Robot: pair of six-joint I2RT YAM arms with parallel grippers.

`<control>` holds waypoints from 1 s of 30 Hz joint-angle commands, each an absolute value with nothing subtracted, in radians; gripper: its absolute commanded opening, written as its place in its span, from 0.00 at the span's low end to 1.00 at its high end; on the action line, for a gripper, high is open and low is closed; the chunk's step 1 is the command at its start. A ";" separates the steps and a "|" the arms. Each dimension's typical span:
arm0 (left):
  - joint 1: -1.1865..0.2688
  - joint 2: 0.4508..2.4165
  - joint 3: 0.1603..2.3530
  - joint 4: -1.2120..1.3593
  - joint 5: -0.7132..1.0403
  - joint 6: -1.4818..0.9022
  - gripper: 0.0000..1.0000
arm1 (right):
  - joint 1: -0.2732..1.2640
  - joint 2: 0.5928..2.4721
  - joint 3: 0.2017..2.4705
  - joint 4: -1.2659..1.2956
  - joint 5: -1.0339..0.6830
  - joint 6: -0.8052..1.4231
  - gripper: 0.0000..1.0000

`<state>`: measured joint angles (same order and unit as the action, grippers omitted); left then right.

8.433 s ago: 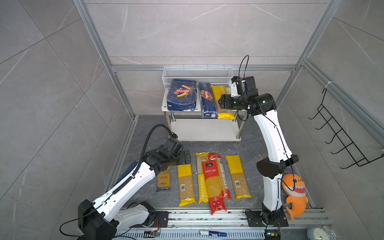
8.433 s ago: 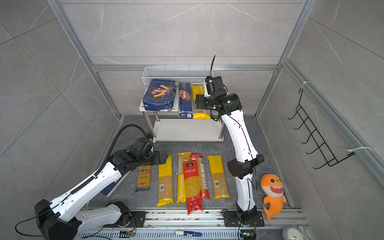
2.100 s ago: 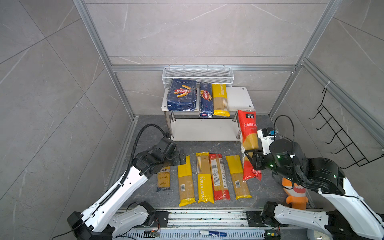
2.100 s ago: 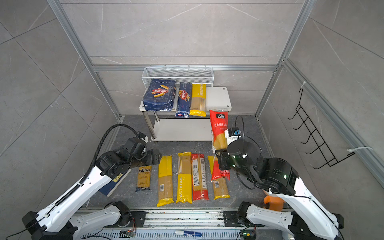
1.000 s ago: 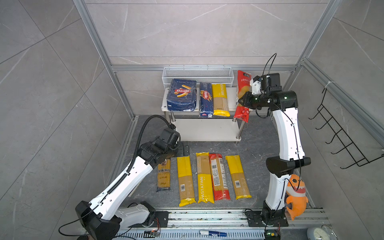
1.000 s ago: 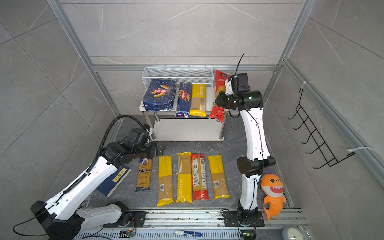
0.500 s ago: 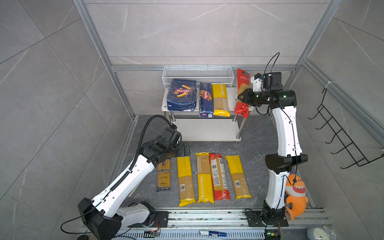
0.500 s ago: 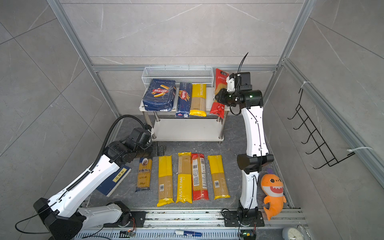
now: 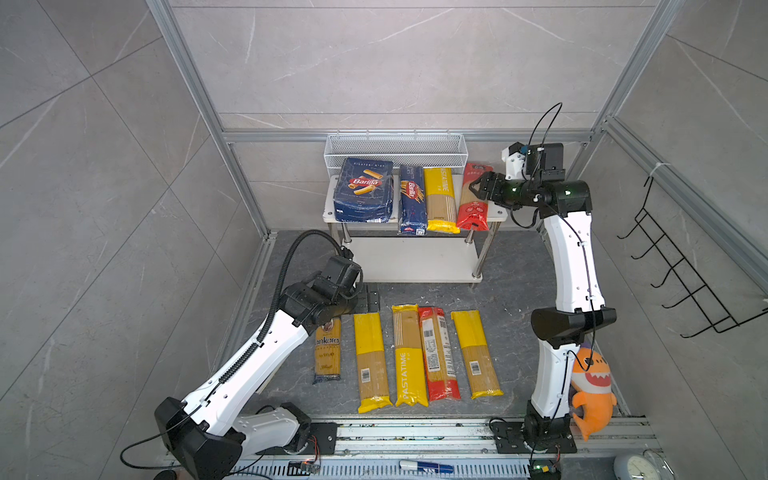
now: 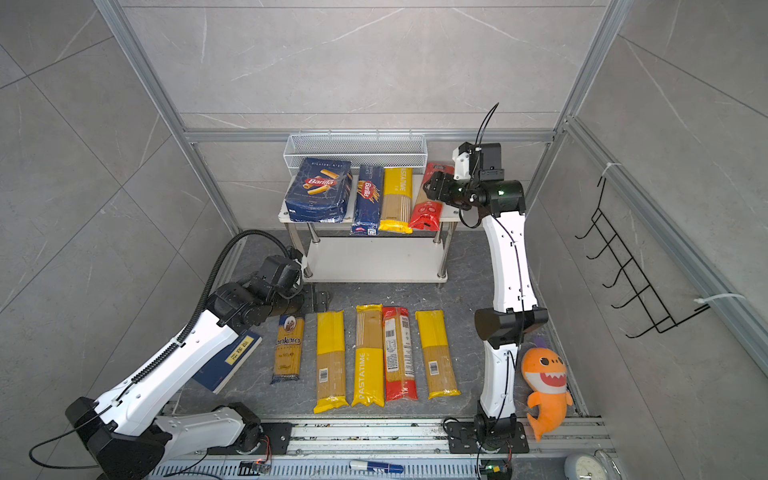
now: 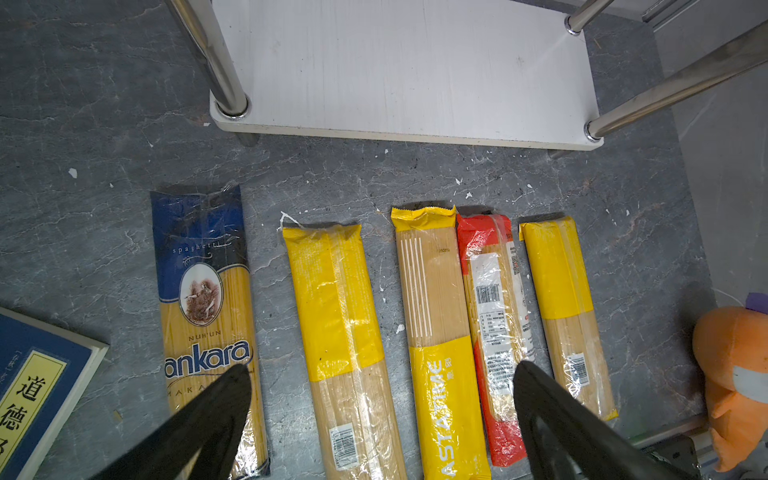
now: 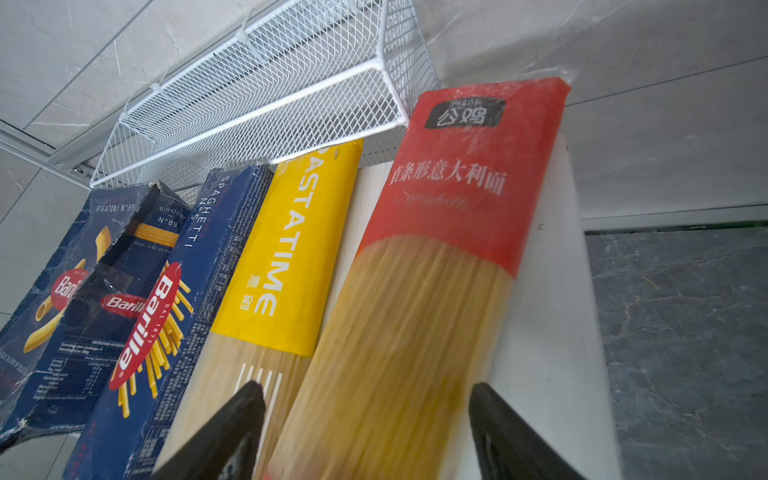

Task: Place and organize the pasta boxes and bags onto the shelf
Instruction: 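Stand the red-labelled bag upright beside the yellow bag and open the right gripper, then withdraw the right gripper down to the bags on the floor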

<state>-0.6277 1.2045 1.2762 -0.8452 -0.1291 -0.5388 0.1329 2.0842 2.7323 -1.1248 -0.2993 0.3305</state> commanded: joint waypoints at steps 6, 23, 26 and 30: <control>-0.622 1.133 1.248 -0.856 -0.159 -0.544 1.00 | 0.130 1.697 2.327 -0.999 -0.225 0.297 0.82; -0.622 0.948 0.910 -0.787 -0.111 -0.717 1.00 | 0.366 1.048 1.192 -0.819 -0.227 0.410 0.82; -0.623 0.918 0.835 -0.757 -0.102 -0.746 1.00 | 0.418 1.006 1.058 -0.775 -0.211 0.450 0.82; -0.623 0.914 0.759 -0.728 -0.081 -0.784 1.00 | 0.497 0.992 0.893 -0.688 -0.210 0.513 0.82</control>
<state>-0.6273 0.9211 0.7830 -0.7776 -0.1101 -0.7326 0.4557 1.0012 0.9665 -0.7757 -0.2279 0.4492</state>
